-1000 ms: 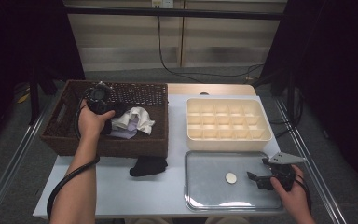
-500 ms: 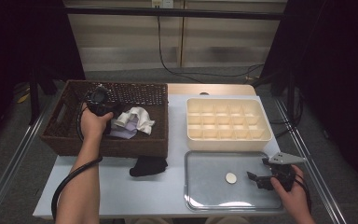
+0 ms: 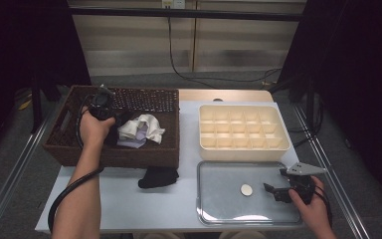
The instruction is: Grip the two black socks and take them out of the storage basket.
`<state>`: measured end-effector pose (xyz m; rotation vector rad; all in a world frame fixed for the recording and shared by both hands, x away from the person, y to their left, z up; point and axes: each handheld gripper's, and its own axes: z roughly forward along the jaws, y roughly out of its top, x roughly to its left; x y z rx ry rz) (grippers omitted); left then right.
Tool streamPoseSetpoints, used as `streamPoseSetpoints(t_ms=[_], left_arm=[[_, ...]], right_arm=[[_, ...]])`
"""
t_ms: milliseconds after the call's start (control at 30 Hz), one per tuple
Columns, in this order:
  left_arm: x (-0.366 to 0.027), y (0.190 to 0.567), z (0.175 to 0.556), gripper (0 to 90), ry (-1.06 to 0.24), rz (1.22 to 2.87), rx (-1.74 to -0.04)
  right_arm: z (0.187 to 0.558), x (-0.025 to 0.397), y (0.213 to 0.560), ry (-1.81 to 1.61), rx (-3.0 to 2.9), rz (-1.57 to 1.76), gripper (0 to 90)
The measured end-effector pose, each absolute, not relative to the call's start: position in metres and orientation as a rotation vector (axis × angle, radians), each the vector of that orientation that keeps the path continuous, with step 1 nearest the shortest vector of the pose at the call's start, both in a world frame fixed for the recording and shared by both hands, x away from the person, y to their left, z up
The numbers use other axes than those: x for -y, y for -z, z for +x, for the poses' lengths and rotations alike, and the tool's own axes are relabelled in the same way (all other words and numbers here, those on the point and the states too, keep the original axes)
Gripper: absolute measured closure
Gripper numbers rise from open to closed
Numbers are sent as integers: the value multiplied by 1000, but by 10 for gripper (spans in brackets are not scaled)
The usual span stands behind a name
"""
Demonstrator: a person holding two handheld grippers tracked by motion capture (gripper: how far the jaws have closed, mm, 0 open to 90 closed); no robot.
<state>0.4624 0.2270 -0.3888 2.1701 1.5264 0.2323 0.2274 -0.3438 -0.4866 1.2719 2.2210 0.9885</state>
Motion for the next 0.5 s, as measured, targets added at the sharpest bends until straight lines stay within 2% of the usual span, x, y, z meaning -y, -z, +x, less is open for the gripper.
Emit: streamPoseSetpoints(t_ms=[167, 400, 467, 500], left_arm=[[-224, 382, 452, 875, -216, 2130, -1476], [-218, 376, 442, 869, -272, 2183, -1406], [-219, 378, 442, 793, -323, 2167, -1419], [-220, 379, 442, 723, -347, 2160, -1425]], right_arm=[[227, 344, 487, -988, -2221, 1271, 140], [227, 344, 486, -985, -2221, 1275, 140], [227, 344, 486, -986, -2221, 1276, 140], [227, 344, 487, -988, -2221, 1272, 141]])
